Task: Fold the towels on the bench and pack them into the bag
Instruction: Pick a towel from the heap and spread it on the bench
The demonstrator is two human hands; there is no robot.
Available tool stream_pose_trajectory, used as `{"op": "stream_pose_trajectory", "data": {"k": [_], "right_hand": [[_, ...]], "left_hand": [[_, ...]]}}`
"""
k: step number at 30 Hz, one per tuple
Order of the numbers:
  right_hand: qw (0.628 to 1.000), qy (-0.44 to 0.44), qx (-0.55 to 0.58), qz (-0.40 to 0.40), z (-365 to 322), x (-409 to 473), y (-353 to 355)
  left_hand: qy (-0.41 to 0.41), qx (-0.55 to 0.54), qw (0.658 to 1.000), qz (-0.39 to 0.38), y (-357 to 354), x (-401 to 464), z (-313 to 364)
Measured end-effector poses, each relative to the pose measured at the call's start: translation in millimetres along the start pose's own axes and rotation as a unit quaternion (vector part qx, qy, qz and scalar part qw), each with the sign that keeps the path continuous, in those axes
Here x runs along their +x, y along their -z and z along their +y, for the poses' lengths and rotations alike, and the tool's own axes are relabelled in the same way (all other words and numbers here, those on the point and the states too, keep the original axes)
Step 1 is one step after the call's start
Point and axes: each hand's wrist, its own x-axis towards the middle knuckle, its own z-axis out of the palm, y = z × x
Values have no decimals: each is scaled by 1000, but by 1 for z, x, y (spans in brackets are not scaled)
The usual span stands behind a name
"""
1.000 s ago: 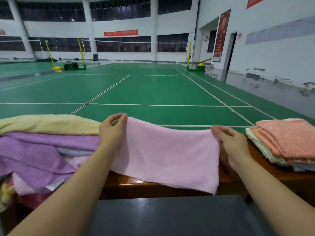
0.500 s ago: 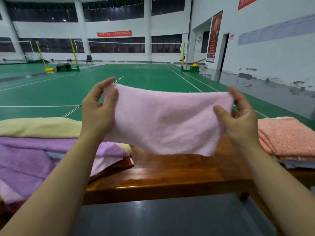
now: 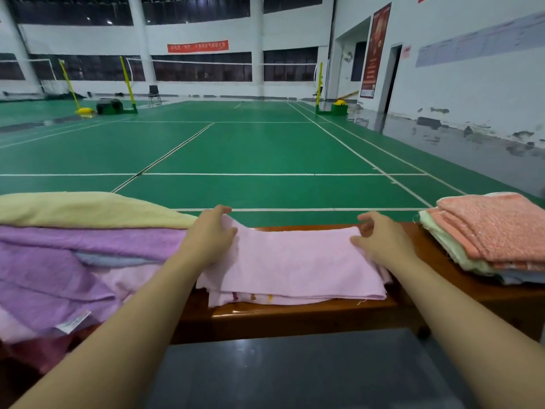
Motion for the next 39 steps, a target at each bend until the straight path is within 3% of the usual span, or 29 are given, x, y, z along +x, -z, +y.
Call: {"op": "stream_pose_trajectory", "data": {"k": [3,5,7,8,10,13,16,19,26,31,36,39], "right_hand": [[996,75,-34,41,-18,1,1],[987,149,10,-57,-34,0,-6],[963,205,15,-177,-49,-2,-17],[952,222,-3,-211,-53,-2,-22],[934,244,-57,-254,-56,-2,-30],[906,252,-145,-306,-49,-3,-36],[913,223,-173,-296,-40,-7,-36],[923,184,-198,-275,-38,-22,-30],[915,127,-344,-167,-49,-70,-3],[933,90,-292,-190,-54,-80,3],[956,83,-156,-235,-51,-80,11],[983,40,-60,-171,-43,-70,17]], "left_hand": [[-10,209,976,62,14,-10,21],[-59,142,986,69,17,-25,40],[-75,2,997,-33,7,-41,60],[-69,-16,992,-104,-4,-50,68],[-53,70,975,-203,-30,-66,77],[-28,192,961,-199,-49,-79,74],[-12,227,960,-163,-55,-80,66],[-12,237,956,-175,-65,-74,68],[15,161,972,-171,-86,-27,76],[-91,172,963,-187,-99,-2,68],[-235,160,936,-209,-95,30,54],[-280,129,924,-226,-87,38,46]]}}
